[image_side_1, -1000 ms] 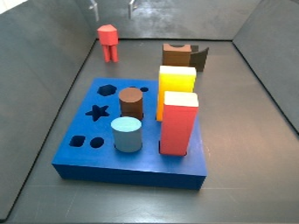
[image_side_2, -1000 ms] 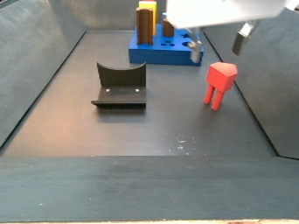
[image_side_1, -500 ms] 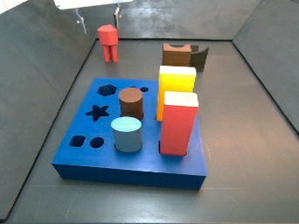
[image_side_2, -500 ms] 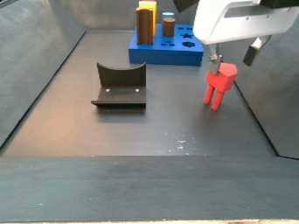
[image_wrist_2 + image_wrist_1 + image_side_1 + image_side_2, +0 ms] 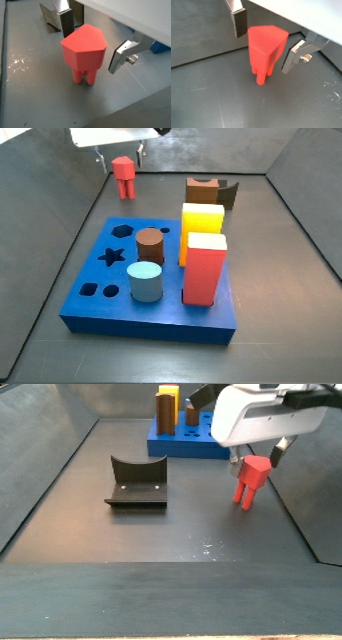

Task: Pick up the 3 prong object. Move up. Move to above the board. Insert the 3 prong object.
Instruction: Pick up the 3 prong object.

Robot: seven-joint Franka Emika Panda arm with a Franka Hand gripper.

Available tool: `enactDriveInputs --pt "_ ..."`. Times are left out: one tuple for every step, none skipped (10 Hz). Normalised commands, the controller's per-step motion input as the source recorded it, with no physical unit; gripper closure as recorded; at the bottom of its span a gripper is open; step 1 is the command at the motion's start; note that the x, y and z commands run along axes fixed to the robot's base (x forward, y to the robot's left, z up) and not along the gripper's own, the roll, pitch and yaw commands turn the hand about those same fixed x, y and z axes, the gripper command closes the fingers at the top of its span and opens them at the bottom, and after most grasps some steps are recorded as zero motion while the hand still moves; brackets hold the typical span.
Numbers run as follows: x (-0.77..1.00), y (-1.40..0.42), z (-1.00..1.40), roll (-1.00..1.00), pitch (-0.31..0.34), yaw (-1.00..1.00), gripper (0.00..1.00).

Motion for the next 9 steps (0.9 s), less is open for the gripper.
enactDriveInputs --pt "0.0 0.06 -0.21 0.25 0.024 0.0 0.0" --pt "0.01 0.08 -0.06 0.05 0.01 0.0 0.0" --pt "0.0 0.0 0.0 -0.01 0.0 0.0 0.0" --pt "0.0 0.0 0.0 0.0 0.0 0.0 0.0" --pt "0.0 0.0 0.0 0.0 0.0 0.0 1.0" --pt "0.0 0.0 0.0 0.0 0.0 0.0 1.0" --pt "0.0 0.0 0.0 0.0 0.0 0.0 1.0" --pt "0.0 0.0 0.0 0.0 0.0 0.0 1.0" --pt "0.0 0.0 0.0 0.0 0.0 0.0 1.0"
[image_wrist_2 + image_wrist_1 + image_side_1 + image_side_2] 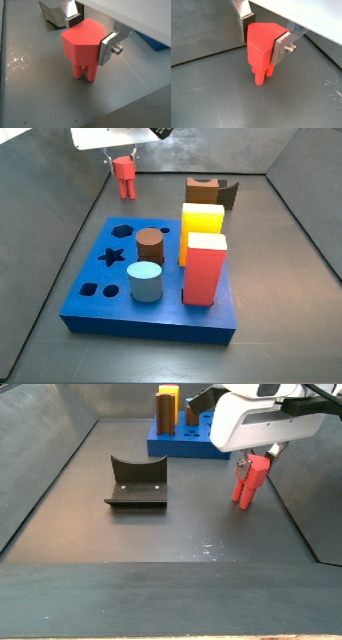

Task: Pick up the 3 prong object. Move up. Move to above the board. Insert the 3 prong object.
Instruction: Pick up the 3 prong object, then move up.

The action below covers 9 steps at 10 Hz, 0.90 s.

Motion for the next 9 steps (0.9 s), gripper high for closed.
enactDriveInputs --pt "0.0 0.0 0.0 0.0 0.0 0.0 1.0" --pt "0.0 0.0 0.0 0.0 0.0 0.0 1.0" --pt "0.0 0.0 0.0 0.0 0.0 0.0 1.0" --pt "0.0 0.0 0.0 0.0 0.0 0.0 1.0" --pt "0.0 0.0 0.0 0.0 0.0 0.0 1.0" --pt "0.0 0.0 0.0 0.0 0.0 0.0 1.0" --pt "0.0 0.0 0.83 0.0 0.0 0.0 1.0" --pt "0.04 -0.07 0.83 0.0 -0.006 -0.05 1.0" --pt "0.02 -0.06 0.74 -0.01 0.031 -0.05 1.0"
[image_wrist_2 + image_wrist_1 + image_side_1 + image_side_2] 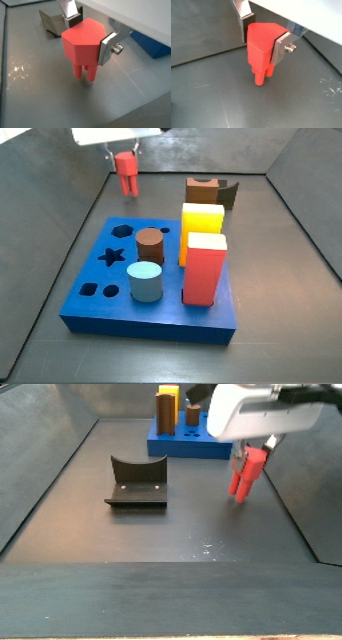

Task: Pick up the 3 prong object. Move up. Move to above the board. Insert the 3 prong object.
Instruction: Move up, then move to above the board.

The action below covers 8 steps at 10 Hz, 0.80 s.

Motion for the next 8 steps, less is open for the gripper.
enactDriveInputs --pt "0.01 -0.04 0.63 -0.01 0.049 -0.03 1.0" --pt "0.0 -0.02 0.45 -0.02 0.056 -0.02 1.0" --pt "0.0 -0.01 0.3 -0.02 0.057 -0.01 1.0" --pt "0.17 -0.22 1.0 0.22 0.308 0.31 1.0" --pt "0.18 -0.24 1.0 0.21 0.308 0.3 1.0" --pt "0.18 -0.22 1.0 0.21 0.282 0.24 1.0" --pt "0.16 -0.19 1.0 0.19 0.205 0.15 1.0" --pt "0.14 -0.18 1.0 0.17 0.152 0.11 1.0"
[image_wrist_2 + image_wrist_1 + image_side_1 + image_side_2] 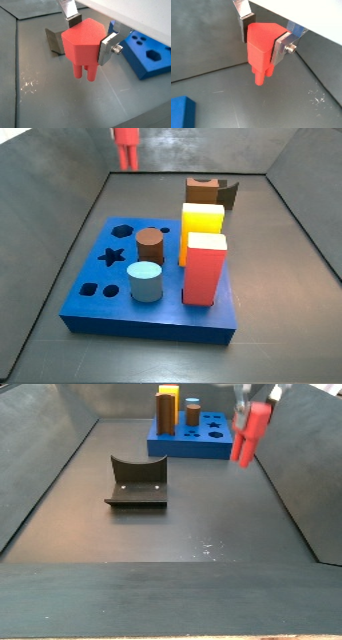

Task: Pick up the 3 prong object. Move up. Move to above the board. Insert the 3 prong object.
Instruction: Move to above the board.

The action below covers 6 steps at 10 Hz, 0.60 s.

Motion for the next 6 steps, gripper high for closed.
enactDriveInputs --pt "0.13 -0.17 1.0 0.16 0.127 0.09 1.0" --pt "0.11 -0.14 1.0 0.13 0.102 0.06 1.0" --pt "0.11 -0.13 1.0 0.12 0.095 0.05 1.0" --pt "0.09 -0.11 1.0 0.1 0.094 0.04 1.0" --pt "0.08 -0.09 0.9 0.09 0.094 0.04 1.0" --pt "0.05 -0.05 0.67 0.07 0.091 0.04 1.0"
